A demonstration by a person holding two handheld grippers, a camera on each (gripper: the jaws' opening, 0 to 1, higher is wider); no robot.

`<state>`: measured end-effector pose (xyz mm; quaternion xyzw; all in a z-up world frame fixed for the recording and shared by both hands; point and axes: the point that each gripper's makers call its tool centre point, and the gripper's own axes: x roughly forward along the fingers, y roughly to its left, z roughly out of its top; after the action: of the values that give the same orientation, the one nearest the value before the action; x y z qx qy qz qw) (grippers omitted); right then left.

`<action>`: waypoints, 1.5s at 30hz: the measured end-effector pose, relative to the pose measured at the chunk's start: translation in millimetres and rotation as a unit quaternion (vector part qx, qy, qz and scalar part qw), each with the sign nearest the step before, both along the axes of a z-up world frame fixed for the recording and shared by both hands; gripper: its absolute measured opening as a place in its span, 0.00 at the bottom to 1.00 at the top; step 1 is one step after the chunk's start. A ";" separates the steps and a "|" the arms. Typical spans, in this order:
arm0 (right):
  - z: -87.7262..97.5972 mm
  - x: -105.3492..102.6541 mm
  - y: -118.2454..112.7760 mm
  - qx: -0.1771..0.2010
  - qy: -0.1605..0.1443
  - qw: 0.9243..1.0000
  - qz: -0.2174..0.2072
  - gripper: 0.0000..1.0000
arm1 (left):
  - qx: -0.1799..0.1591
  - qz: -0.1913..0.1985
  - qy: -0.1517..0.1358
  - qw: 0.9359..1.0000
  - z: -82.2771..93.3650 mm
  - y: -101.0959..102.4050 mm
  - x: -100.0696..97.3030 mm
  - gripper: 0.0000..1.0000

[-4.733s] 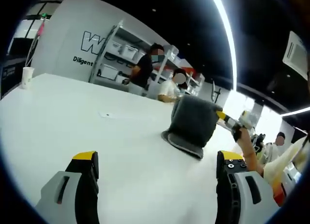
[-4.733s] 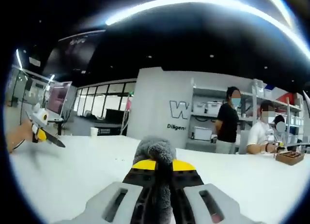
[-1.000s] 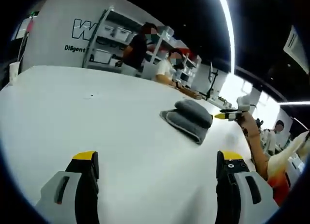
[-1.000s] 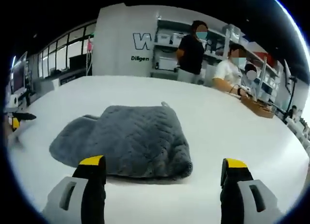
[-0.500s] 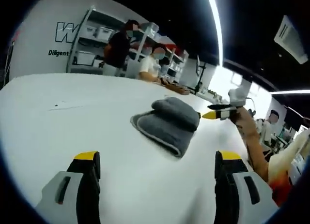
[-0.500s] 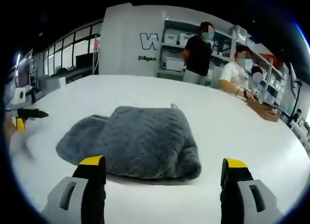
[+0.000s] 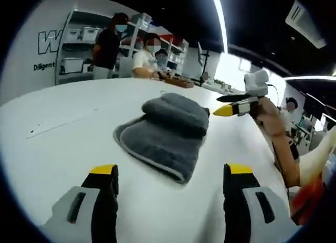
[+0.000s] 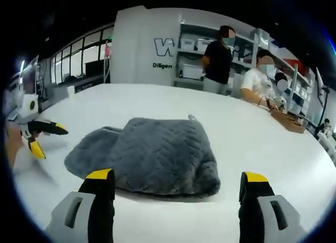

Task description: Open the folded towel by lifting each exposed corner and separating the folded layers until the towel lies flat within the target outline without major curled edges

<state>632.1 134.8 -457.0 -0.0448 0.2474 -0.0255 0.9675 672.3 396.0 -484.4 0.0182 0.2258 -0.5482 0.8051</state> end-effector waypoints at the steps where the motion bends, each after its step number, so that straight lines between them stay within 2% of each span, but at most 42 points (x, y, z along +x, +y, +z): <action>1: 0.3 0.2 0.7 0.000 -0.001 1.000 0.001 0.99 | 0.001 -0.003 -0.002 1.000 -1.3 -3.2 1.3 0.74; 5: -1.4 2.7 3.0 0.001 0.003 1.000 0.005 0.99 | 0.004 -0.010 -0.006 1.000 -4.8 -11.6 6.3 0.66; 13: 0.3 2.9 2.6 0.003 -0.001 1.000 0.000 0.99 | 0.008 -0.008 0.011 1.000 -15.7 -21.4 8.7 0.48; 14: 1.2 2.7 2.5 0.004 -0.002 1.000 -0.001 0.99 | 0.032 -0.001 0.008 0.999 -25.7 -20.8 13.7 0.44; 19: 3.7 3.8 4.3 0.007 -0.007 1.000 -0.002 0.99 | 0.011 -0.014 0.001 1.000 -26.7 -27.6 17.2 0.27; 24: 6.5 5.2 7.2 0.006 -0.012 1.000 0.001 0.99 | 0.008 -0.027 -0.013 1.000 -28.2 -30.8 16.5 0.05; 31: 3.7 4.9 6.6 0.006 -0.007 1.000 0.001 0.99 | 0.013 -0.018 -0.005 1.000 -30.7 -22.2 25.4 0.04; 36: 5.0 4.8 6.5 0.006 -0.014 1.000 0.001 0.99 | 0.021 -0.006 -0.014 1.000 -30.3 -11.3 35.2 0.04; 45: -4.8 7.6 12.0 0.001 0.006 1.000 0.011 0.99 | 0.026 0.017 -0.019 0.999 -31.5 13.1 48.7 0.04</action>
<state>639.7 146.8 -461.8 -0.0466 0.2531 -0.0141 0.9662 721.0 409.1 -515.9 0.0454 0.2251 -0.5283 0.8174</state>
